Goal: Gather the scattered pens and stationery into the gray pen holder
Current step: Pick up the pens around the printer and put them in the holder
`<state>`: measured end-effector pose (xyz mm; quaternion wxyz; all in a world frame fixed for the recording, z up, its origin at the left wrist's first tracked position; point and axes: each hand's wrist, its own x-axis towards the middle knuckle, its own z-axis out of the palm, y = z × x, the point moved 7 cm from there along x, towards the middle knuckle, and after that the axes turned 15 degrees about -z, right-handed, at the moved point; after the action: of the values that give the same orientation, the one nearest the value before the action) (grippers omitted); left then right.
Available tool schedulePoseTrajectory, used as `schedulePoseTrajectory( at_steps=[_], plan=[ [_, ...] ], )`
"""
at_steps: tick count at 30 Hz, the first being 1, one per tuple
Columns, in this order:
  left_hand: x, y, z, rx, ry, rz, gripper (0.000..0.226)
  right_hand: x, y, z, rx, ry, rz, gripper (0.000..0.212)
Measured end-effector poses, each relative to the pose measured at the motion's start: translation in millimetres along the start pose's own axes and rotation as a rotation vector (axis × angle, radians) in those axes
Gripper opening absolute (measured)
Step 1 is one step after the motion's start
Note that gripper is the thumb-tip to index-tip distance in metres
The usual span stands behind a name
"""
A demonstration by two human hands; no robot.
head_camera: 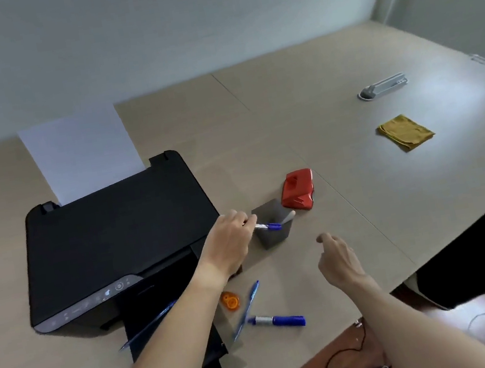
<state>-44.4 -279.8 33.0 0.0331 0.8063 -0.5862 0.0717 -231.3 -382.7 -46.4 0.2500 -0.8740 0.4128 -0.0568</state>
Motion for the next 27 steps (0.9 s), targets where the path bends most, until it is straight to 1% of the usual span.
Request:
schedulePoseTrajectory(
  at_steps=[2,3,6,9,13,18,20,22,24,27],
  plan=[
    [22,6,6,0.008,-0.044,-0.047,0.025,-15,17,5,0.014,-0.009,0.043,0.035],
    [31,9,9,-0.002,-0.068,-0.081,0.023,-23,24,7,0.021,-0.012,0.058,0.033],
    [51,19,22,-0.03,-0.14,-0.202,0.027,-43,43,19,0.031,-0.051,0.077,0.032],
    [65,29,37,-0.118,-0.178,-0.286,0.025,-52,56,31,0.018,-0.13,0.073,0.033],
    [63,37,50,-0.234,-0.215,-0.362,0.032,-48,64,40,0.028,-0.203,0.004,0.03],
    [34,39,59,-0.4,-0.201,-0.41,0.032,-31,56,57,0.116,-0.315,-0.09,0.028],
    [12,41,64,-0.433,-0.223,-0.4,0.036,-29,48,68,0.162,-0.382,-0.104,0.028],
    [-13,41,71,-0.433,-0.271,-0.395,0.032,-30,37,82,0.17,-0.442,-0.153,0.028],
    [-40,36,83,-0.432,-0.346,-0.449,0.026,-33,26,96,0.136,-0.465,-0.228,0.028],
    [-80,24,102,-0.39,-0.39,-0.6,0.025,-42,8,115,0.021,-0.477,-0.364,0.042]
  ],
)
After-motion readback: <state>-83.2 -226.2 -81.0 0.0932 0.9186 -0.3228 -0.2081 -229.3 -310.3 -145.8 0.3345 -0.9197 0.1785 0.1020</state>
